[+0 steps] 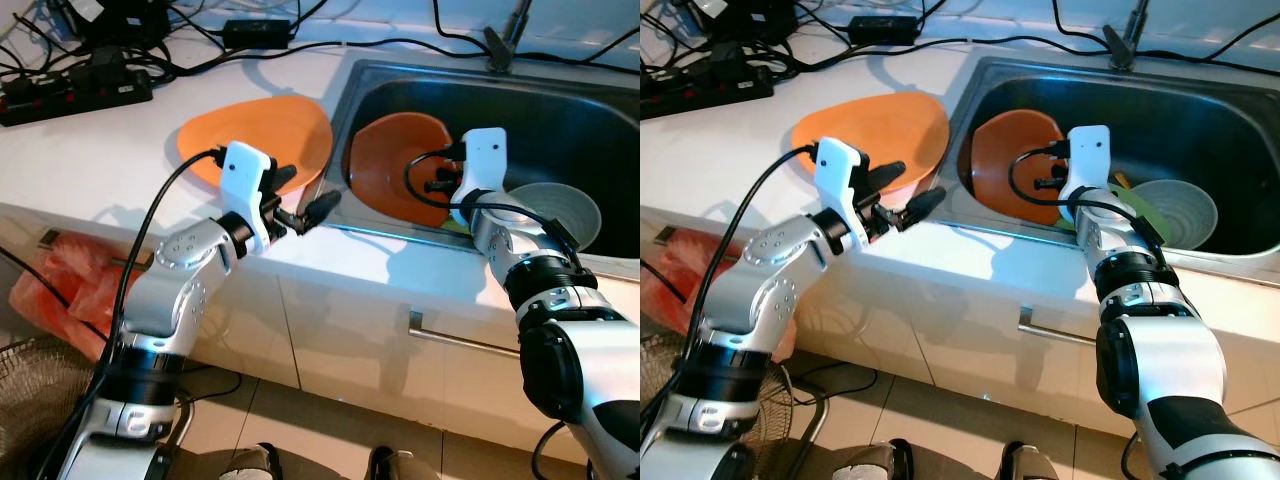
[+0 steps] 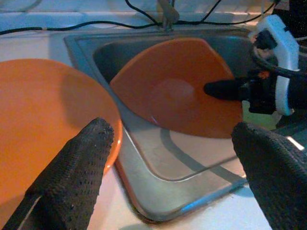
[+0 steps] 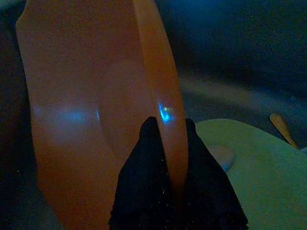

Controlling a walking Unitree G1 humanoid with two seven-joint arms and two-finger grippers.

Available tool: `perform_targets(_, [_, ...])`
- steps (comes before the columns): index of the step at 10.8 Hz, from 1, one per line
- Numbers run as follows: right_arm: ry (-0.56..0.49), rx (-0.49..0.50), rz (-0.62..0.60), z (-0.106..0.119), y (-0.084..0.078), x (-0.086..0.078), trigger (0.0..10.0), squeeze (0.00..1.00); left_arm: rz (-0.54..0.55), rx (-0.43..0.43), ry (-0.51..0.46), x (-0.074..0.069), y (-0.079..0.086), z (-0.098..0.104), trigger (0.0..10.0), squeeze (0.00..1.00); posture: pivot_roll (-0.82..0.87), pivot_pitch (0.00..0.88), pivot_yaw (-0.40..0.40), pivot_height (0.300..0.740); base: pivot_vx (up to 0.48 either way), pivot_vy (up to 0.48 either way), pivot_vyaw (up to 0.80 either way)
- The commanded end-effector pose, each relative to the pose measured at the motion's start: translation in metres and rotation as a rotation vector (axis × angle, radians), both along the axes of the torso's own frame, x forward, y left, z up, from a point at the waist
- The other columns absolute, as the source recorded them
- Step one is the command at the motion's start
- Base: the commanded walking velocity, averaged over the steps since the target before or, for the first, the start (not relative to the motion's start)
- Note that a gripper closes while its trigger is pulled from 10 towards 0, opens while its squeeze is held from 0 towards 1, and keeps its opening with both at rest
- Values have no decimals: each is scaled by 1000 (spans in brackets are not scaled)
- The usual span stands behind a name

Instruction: Kitchen organization

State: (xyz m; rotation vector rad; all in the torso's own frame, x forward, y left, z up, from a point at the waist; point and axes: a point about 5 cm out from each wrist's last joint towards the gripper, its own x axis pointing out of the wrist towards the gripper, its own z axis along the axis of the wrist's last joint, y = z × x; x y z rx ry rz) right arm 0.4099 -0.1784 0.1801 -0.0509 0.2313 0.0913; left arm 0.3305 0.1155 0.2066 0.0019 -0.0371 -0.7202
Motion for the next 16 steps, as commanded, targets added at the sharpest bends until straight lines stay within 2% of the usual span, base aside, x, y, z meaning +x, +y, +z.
perform_targets(1, [79,-2,54,-15,11,-3,10000,0,-14,6,-4,-3,-1,1,10000,1000,132,228,54,740,0,0,0])
perform_targets(3, [106,7,-2,-22,2,-6,10000,0,22,-11,-3,-1,5,3,10000,1000,140,225,51,740,0,0,0])
perform_targets(4, [97,7,-59,-21,-8,-6,10000,0,33,-11,2,-1,8,3,10000,1000,145,220,48,740,0,0,0])
perform_targets(5, [93,42,-131,-20,-21,-7,10000,0,42,-14,5,-1,10,3,10000,1000,145,218,46,740,0,0,0])
perform_targets(7, [93,210,-275,-20,-44,-11,10000,0,62,-26,23,-2,15,1,10000,1000,144,214,49,740,0,0,0])
perform_targets(10, [97,288,-335,-19,-53,-12,10000,0,66,-32,29,-1,16,2,10000,1000,149,212,52,740,0,0,0])
perform_targets(11, [96,359,-356,-17,-55,-12,10000,1000,61,-32,36,-1,15,2,10000,1000,151,210,52,740,0,0,0])
perform_targets(16, [90,371,-356,-12,-52,-10,10000,1000,56,-25,48,0,17,2,10000,1000,152,201,52,740,0,0,0])
